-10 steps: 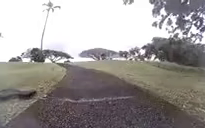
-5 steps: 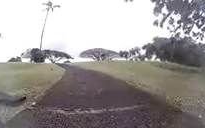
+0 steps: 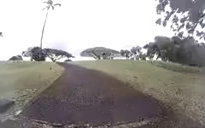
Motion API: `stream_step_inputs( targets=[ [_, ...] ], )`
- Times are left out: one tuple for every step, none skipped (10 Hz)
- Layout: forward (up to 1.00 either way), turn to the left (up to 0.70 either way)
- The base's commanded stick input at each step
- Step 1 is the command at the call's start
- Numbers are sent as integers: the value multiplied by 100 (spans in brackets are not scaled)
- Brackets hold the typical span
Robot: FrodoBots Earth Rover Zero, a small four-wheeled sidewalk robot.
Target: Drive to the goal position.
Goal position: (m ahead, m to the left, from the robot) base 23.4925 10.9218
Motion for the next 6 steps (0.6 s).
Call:
stream_step_inputs(
  targets=[
    [85,0],
    [85,0],
    [85,0],
    [85,0],
    [85,0],
    [85,0]
  ],
)
